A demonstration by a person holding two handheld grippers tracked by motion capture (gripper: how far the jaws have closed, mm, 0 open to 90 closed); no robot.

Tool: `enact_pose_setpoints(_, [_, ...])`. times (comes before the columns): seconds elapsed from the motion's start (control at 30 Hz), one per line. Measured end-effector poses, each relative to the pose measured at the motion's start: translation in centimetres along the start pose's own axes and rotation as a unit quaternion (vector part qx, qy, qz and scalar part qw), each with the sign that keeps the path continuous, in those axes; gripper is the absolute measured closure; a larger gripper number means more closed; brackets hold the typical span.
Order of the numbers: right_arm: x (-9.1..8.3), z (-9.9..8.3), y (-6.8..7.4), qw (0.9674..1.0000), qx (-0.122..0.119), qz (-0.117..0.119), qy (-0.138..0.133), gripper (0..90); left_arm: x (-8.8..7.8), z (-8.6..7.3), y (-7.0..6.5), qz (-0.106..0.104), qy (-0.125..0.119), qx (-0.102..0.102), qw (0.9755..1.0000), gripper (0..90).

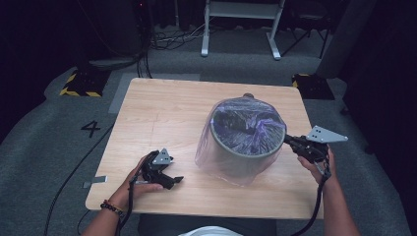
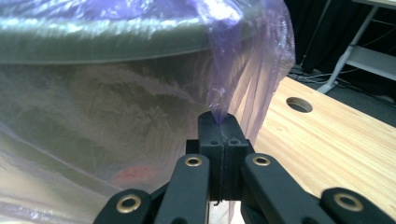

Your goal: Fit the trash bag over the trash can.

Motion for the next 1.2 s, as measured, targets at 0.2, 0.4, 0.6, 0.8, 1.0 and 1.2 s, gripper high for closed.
enact_pose_setpoints(0.2, [0.3,-1.1,0.6,0.9998,-0.005,0.011,0.018,90.0,0.0,0.0,0.0,0.0,0.0,0.0,1.0,14.9])
enact_pose_setpoints(0.4, [0.4,-2.0,0.2,0.9996,0.019,0.007,0.019,75.3,0.0,0.0,0.0,0.0,0.0,0.0,1.0,14.9])
enact_pose_setpoints(0.6, [-1.4,-1.2,-0.7,0.9996,0.022,-0.016,0.004,39.8,0.0,0.0,0.0,0.0,0.0,0.0,1.0,14.9])
enact_pose_setpoints(0.8, [-3.0,0.2,-0.9,0.9995,0.015,-0.022,-0.019,30.4,0.0,0.0,0.0,0.0,0.0,0.0,1.0,14.9])
enact_pose_setpoints(1.0, [-3.8,2.3,-0.6,0.9992,0.007,-0.015,-0.037,25.1,0.0,0.0,0.0,0.0,0.0,0.0,1.0,14.9])
enact_pose_setpoints(1.2, [-3.8,4.7,-0.5,0.9986,0.003,-0.01,-0.052,25.4,0.0,0.0,0.0,0.0,0.0,0.0,1.0,14.9])
Point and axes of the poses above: each handheld gripper's, and its own axes: x roughly forward along the jaws, z roughly out of its top, y roughly to its left, the point moved 9 cm from there along x, roughly forward along the jaws, and after that the axes turned 13 degrees about -x, right-handed, at the moved point
